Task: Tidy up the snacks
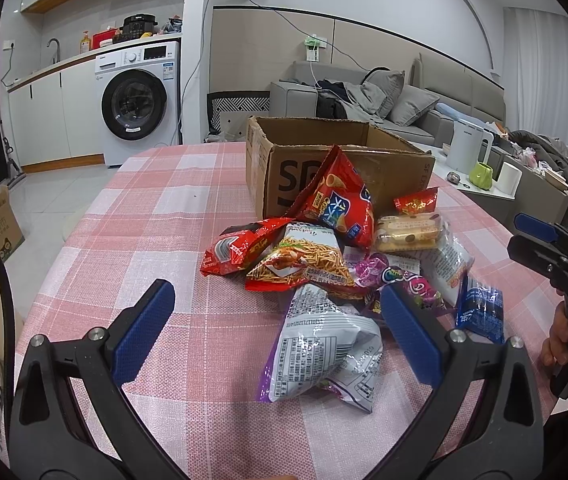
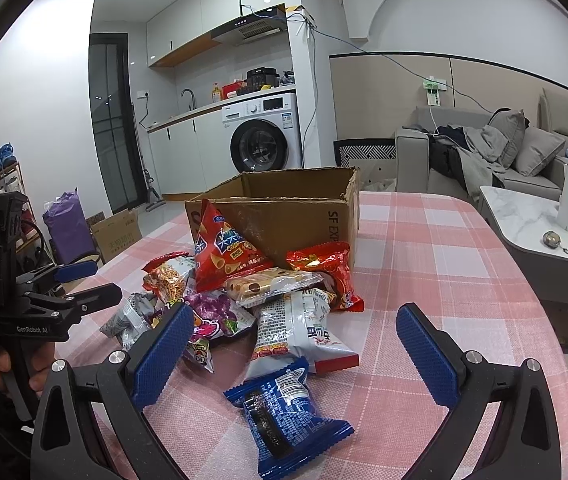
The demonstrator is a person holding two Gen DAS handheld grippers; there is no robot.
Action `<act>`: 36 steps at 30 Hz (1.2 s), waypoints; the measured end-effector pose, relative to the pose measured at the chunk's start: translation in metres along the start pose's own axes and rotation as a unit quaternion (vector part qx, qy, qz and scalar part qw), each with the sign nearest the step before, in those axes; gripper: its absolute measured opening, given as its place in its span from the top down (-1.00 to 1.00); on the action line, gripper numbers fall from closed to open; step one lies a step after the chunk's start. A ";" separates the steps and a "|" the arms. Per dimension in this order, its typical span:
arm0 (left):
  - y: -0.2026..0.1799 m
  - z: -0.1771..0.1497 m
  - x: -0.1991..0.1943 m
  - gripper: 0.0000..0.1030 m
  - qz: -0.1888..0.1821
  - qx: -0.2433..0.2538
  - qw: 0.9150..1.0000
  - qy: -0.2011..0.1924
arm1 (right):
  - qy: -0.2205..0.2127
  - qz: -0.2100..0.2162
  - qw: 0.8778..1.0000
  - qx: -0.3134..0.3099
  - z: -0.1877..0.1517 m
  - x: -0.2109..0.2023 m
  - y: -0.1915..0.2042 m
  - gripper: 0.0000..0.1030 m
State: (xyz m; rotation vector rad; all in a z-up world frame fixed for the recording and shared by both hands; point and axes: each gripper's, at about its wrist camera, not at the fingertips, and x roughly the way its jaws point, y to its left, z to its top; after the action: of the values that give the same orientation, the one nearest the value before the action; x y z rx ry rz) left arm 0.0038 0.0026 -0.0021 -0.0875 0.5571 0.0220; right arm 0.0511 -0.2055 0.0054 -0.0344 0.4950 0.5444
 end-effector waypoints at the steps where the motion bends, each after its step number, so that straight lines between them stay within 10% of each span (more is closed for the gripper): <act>1: 0.000 0.000 0.000 -0.99 0.000 0.000 1.000 0.000 | 0.001 0.000 1.000 0.000 0.000 0.001 0.000 -0.99; 36: -0.005 -0.003 0.017 -0.99 -0.020 0.013 0.999 0.046 | 0.083 -0.033 0.996 -0.006 -0.002 0.024 -0.006 -0.99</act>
State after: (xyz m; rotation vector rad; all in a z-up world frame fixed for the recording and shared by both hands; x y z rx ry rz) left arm 0.0172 -0.0028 -0.0131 -0.0750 0.6472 -0.0280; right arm 0.0713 -0.1993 -0.0076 -0.1072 0.6509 0.4816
